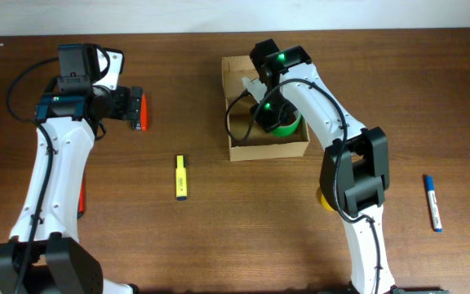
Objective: Pack container
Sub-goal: 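Lower the tape into the box and open the right gripper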
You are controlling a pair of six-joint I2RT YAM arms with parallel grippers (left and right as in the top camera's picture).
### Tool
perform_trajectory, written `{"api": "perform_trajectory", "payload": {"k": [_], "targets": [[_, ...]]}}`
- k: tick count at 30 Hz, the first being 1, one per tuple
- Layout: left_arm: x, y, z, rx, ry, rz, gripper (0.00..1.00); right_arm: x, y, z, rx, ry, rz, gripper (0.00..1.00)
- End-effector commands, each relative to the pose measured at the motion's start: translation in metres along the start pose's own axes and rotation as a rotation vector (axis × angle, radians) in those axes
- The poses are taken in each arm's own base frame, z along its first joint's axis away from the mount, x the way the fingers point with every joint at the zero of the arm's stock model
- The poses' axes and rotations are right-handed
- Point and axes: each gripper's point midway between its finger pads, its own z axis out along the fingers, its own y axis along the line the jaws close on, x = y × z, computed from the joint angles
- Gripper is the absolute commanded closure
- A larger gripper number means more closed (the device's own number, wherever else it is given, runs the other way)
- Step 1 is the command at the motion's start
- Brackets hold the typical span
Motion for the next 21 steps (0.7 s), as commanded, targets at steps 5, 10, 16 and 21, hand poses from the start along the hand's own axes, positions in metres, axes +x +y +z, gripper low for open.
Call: {"api": "perform_trajectory", "payload": {"k": [5,10,16,21], "targets": [[-0.004,0.004,0.0,-0.011,-0.005,0.014,0.0,0.003,0.001,0.016,-0.018,0.031,0.011,0.96],[-0.004,0.004,0.0,-0.011,-0.005,0.013,0.0,0.003,0.001,0.017,-0.018,0.034,0.012,0.78],[-0.004,0.004,0.0,-0.011,-0.005,0.013,0.01,0.004,0.001,0.013,-0.019,0.036,0.02,0.41],[-0.005,0.004,0.0,-0.011,-0.006,0.014,0.0,0.0,0.002,-0.01,-0.01,0.001,0.029,0.41]]}}
